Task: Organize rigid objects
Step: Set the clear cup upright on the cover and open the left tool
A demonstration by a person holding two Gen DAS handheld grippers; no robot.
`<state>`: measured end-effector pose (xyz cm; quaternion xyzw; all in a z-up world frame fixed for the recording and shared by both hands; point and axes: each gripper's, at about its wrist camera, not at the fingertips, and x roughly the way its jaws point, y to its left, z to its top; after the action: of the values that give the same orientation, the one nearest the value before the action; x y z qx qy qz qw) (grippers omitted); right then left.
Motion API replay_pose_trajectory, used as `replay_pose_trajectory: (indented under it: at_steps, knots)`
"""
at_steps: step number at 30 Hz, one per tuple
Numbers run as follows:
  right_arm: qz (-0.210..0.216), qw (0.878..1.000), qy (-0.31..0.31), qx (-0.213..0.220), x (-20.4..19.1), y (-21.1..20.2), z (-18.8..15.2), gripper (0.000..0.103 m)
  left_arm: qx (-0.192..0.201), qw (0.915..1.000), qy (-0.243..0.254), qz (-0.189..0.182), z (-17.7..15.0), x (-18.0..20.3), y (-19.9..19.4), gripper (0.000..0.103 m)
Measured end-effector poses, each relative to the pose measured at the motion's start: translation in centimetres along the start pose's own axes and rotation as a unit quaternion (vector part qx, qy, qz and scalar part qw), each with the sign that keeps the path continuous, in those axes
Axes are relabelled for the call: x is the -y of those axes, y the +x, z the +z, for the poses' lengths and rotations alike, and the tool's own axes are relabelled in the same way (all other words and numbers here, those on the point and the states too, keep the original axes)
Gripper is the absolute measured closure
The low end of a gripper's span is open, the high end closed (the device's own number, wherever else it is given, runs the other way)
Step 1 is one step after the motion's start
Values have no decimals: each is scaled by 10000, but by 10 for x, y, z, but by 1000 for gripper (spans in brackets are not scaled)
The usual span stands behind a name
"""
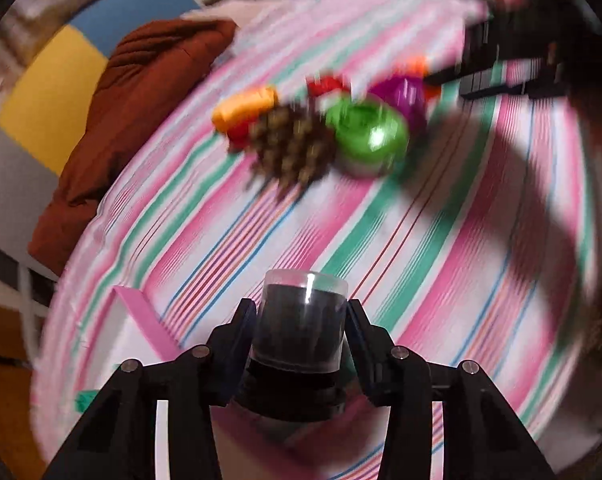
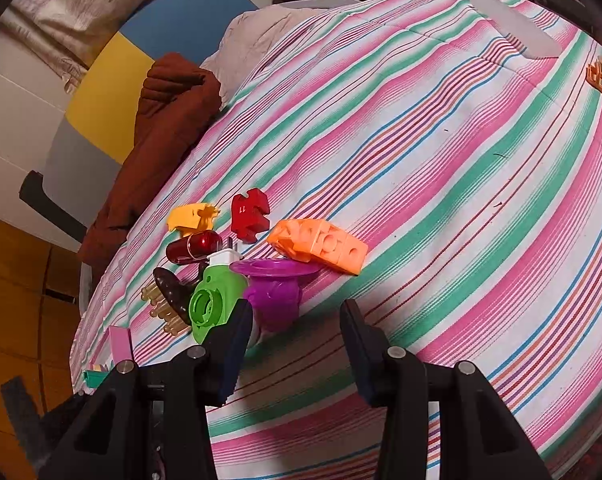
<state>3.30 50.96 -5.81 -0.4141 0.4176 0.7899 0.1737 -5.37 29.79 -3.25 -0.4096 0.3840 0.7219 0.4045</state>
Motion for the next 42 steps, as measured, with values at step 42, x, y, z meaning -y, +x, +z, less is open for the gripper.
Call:
replay_pose_trajectory:
  at_steps: [42]
  knots:
    - [-250,9785,-2045,-51,-85,30,-25,57,2055,9365,-2812,417,-88,39,-9,55]
